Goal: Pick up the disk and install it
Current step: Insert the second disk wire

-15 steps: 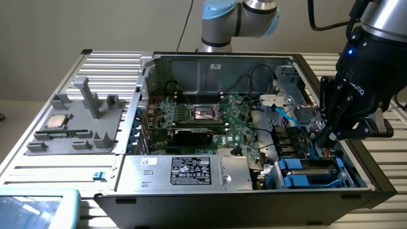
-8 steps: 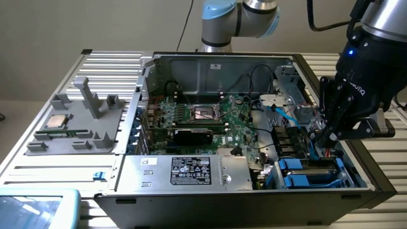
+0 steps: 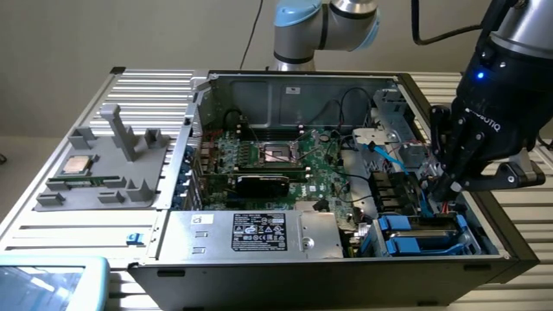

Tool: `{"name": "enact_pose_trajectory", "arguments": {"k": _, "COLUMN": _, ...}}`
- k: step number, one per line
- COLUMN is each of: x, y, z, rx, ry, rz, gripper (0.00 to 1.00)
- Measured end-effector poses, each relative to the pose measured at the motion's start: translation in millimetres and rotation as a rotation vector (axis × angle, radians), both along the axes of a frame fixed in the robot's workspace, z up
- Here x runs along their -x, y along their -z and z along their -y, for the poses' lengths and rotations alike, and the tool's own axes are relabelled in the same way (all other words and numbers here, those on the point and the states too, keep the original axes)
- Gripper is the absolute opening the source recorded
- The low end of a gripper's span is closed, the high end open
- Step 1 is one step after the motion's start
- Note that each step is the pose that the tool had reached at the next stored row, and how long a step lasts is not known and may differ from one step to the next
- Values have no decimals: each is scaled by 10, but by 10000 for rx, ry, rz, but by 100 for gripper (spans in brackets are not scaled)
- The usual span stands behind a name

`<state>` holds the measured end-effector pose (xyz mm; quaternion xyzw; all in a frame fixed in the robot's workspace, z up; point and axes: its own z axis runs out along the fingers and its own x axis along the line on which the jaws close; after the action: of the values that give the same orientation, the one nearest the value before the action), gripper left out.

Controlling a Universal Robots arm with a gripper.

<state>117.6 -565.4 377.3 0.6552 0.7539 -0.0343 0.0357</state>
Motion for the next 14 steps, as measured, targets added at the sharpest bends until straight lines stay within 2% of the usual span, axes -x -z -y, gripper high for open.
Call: {"name": "enact_pose_trajectory", "arguments": {"k": 14, "x": 0, "y": 39, "z": 0, "rx": -2, "ry": -2557, "rz": -109, "gripper": 11}}
